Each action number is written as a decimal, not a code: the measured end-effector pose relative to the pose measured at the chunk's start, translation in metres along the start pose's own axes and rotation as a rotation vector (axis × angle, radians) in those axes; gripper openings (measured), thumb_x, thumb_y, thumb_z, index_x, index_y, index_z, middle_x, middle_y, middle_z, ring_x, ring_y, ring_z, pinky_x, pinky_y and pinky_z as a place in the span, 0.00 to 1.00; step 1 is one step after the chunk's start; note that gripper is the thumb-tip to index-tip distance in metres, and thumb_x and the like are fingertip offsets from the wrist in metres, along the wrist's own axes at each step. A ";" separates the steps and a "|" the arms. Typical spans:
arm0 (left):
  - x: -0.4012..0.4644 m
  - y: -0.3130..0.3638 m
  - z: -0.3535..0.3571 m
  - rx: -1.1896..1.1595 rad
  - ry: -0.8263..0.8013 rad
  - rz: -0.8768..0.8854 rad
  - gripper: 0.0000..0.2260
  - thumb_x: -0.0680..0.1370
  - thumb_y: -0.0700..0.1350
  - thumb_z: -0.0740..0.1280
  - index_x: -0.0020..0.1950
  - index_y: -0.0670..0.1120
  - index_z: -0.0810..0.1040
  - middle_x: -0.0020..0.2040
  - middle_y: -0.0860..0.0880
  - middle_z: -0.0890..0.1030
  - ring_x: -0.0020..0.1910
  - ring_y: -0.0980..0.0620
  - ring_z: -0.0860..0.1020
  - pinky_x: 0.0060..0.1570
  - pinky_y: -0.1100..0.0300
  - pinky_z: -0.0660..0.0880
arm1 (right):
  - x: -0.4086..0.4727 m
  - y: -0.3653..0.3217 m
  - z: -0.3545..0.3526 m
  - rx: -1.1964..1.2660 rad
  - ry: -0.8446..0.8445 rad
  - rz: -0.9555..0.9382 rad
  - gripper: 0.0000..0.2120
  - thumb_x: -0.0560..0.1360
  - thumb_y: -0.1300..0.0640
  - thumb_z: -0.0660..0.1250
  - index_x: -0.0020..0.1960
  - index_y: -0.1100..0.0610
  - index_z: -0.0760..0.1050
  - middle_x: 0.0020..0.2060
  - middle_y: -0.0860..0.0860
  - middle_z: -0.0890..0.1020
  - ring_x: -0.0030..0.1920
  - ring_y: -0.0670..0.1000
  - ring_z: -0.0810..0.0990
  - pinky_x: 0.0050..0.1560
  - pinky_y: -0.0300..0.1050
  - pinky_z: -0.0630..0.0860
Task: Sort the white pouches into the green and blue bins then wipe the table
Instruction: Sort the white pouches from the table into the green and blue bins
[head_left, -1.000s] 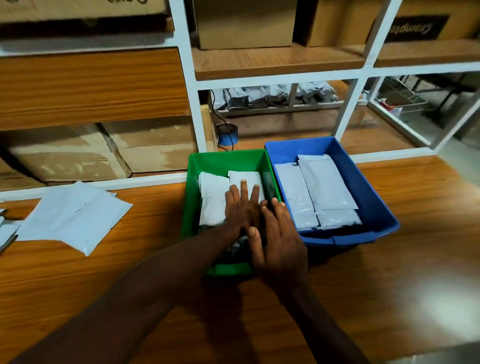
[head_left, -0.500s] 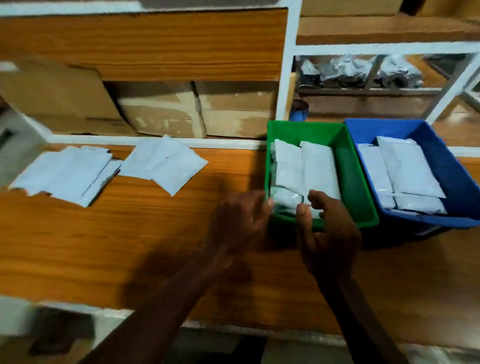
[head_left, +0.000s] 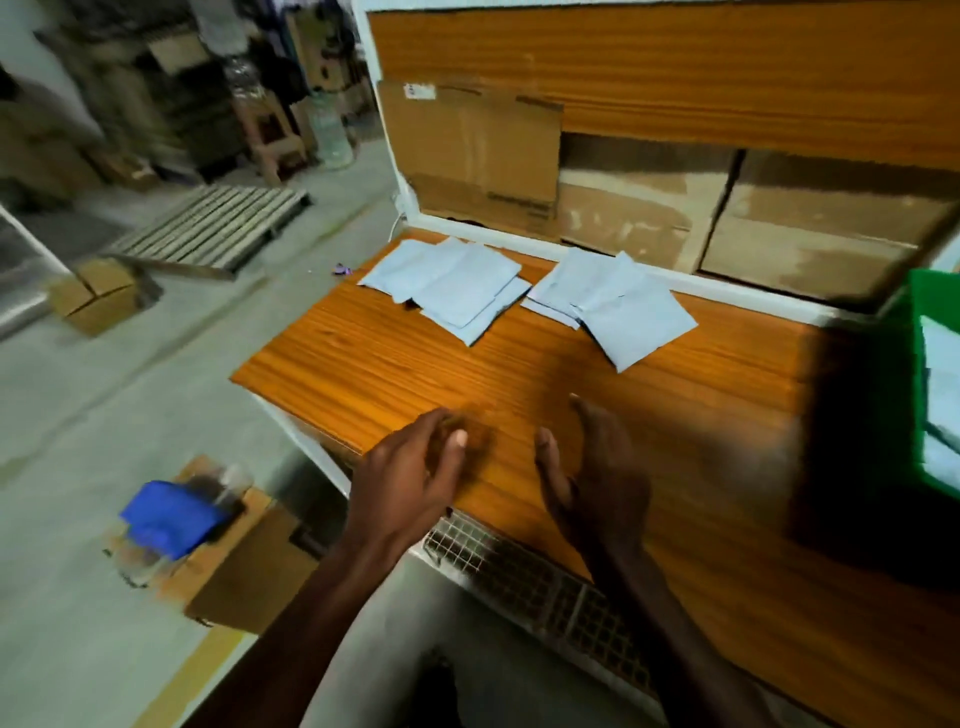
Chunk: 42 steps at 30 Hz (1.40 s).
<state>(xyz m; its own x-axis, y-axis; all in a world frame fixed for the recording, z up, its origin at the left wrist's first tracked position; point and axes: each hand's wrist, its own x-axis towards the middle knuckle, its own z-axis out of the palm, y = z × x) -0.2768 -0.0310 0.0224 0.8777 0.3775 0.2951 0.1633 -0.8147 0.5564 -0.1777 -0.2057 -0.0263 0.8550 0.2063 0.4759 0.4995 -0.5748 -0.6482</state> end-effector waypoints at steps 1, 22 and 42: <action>0.007 -0.019 -0.008 -0.001 0.007 -0.003 0.17 0.81 0.60 0.57 0.66 0.55 0.74 0.54 0.54 0.83 0.50 0.55 0.80 0.45 0.57 0.79 | 0.005 -0.011 0.016 -0.003 0.006 -0.001 0.28 0.79 0.39 0.59 0.70 0.56 0.72 0.62 0.56 0.79 0.59 0.54 0.79 0.51 0.45 0.77; 0.348 -0.218 0.029 0.147 -0.279 0.290 0.26 0.81 0.60 0.55 0.78 0.53 0.63 0.78 0.45 0.63 0.77 0.41 0.60 0.73 0.43 0.62 | 0.234 -0.045 0.281 -0.360 -0.228 0.276 0.32 0.81 0.35 0.50 0.81 0.49 0.52 0.81 0.59 0.50 0.80 0.63 0.50 0.75 0.68 0.56; 0.435 -0.257 0.069 -0.059 -0.476 0.376 0.26 0.77 0.59 0.67 0.74 0.57 0.70 0.79 0.54 0.60 0.75 0.45 0.63 0.67 0.43 0.70 | 0.264 -0.057 0.311 -0.425 -0.073 0.433 0.31 0.73 0.43 0.61 0.73 0.54 0.69 0.80 0.61 0.52 0.78 0.68 0.53 0.73 0.64 0.64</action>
<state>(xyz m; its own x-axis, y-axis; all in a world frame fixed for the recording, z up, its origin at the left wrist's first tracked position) 0.0941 0.3121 -0.0459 0.9775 -0.1810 0.1082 -0.2107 -0.8229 0.5277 0.0627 0.1277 -0.0488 0.9827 -0.0715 0.1709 0.0182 -0.8809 -0.4729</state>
